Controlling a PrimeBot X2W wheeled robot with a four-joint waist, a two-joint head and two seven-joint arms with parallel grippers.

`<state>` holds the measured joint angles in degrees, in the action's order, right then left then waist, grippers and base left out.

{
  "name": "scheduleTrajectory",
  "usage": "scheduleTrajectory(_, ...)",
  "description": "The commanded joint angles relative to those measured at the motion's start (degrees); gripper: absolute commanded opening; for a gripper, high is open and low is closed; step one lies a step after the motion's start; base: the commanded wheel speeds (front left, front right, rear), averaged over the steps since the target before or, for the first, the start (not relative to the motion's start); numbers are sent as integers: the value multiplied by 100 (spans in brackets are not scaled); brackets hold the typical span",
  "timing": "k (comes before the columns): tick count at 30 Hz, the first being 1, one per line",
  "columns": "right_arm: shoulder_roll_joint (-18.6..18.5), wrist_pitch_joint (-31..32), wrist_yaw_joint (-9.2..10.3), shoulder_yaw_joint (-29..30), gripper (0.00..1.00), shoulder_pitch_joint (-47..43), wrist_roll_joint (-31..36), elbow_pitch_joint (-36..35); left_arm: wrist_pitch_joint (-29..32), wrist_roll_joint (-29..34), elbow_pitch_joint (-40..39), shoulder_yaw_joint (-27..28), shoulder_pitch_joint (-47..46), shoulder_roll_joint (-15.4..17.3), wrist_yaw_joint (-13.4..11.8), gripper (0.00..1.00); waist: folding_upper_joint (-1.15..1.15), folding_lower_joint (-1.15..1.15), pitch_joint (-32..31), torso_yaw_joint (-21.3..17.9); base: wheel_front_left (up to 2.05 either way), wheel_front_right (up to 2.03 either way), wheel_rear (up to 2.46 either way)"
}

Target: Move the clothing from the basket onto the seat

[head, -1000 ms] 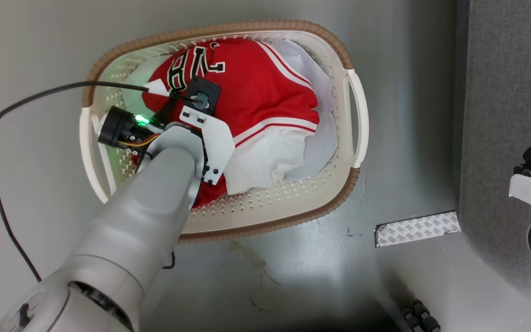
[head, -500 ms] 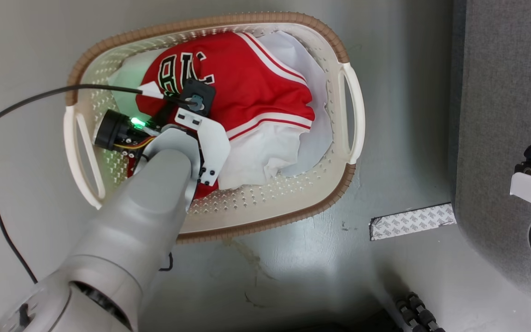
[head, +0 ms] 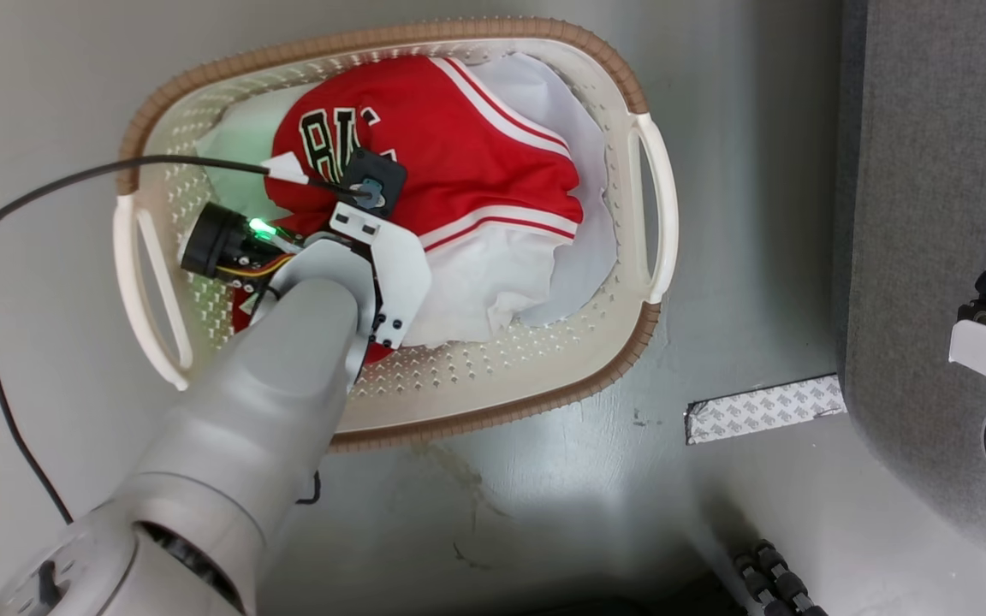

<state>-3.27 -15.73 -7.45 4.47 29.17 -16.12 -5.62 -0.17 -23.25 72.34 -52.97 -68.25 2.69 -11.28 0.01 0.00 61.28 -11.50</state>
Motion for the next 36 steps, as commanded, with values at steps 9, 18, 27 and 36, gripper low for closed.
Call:
scheduleTrajectory(9, 46, 82, 5, 186, 100, -185, -57, 570, -547, -369, -200, 54, 289, 39, 114, 0, -1, 0, -561, 195, 0, 0, 0)
scheduleTrajectory(18, 30, 61, 5, 262, 100, -296, 42, 898, -1094, -749, -657, 63, 961, 37, 408, 0, -1, 0, -1574, 384, 0, 0, 0)
scheduleTrajectory(27, 30, 61, 5, 310, 100, -802, 103, 1319, -1287, -1083, -1449, 26, 1824, 34, 321, 0, -1, 0, -2773, 513, 0, 0, 0)
scheduleTrajectory(36, 28, 61, 5, 205, 100, -1279, 84, 1616, -1431, -1355, -2315, 275, 2721, 308, 74, 0, -1, 0, -3887, 456, 0, 0, 0)
